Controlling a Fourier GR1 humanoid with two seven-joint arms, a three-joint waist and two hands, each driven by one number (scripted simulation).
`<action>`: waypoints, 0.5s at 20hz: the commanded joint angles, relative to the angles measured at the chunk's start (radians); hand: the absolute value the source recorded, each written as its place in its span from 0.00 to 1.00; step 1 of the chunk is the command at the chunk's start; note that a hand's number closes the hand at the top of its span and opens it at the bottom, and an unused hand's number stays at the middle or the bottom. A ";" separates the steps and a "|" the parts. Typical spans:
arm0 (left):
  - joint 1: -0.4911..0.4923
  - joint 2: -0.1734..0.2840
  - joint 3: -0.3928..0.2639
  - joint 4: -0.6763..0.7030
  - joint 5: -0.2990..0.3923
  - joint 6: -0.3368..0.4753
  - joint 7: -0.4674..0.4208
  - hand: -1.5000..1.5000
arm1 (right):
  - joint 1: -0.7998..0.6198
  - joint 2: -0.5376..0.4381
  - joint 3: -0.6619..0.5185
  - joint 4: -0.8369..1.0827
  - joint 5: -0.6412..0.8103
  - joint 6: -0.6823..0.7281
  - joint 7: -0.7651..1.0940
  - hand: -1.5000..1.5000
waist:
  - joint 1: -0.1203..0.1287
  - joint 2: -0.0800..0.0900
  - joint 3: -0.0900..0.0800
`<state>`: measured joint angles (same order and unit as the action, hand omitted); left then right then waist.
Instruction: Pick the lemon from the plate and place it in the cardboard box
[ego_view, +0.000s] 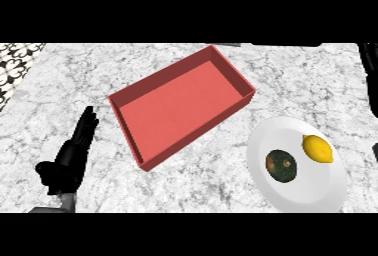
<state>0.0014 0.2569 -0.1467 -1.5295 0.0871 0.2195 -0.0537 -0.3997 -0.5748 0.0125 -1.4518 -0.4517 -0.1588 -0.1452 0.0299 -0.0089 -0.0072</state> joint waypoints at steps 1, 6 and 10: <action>-0.030 0.030 0.033 -0.007 -0.035 0.036 0.058 0.50 | -0.009 0.002 0.028 0.089 -0.040 0.194 -0.055 0.00 | -0.013 0.013 0.009; -0.028 0.204 0.107 0.077 -0.145 0.056 0.050 0.50 | 0.064 -0.072 0.244 0.033 -0.111 0.637 -0.018 0.00 | 0.048 0.042 0.020; -0.019 0.197 0.097 0.090 -0.134 0.045 0.077 0.50 | 0.035 -0.271 0.323 -0.051 0.297 0.668 -0.297 0.00 | 0.031 0.037 0.020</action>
<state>-0.0149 0.4121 -0.0731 -1.4615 -0.0277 0.2599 0.0001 -0.4038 -0.7565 0.2310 -1.4902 -0.3196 0.3639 -0.2984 0.0616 0.0105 0.0048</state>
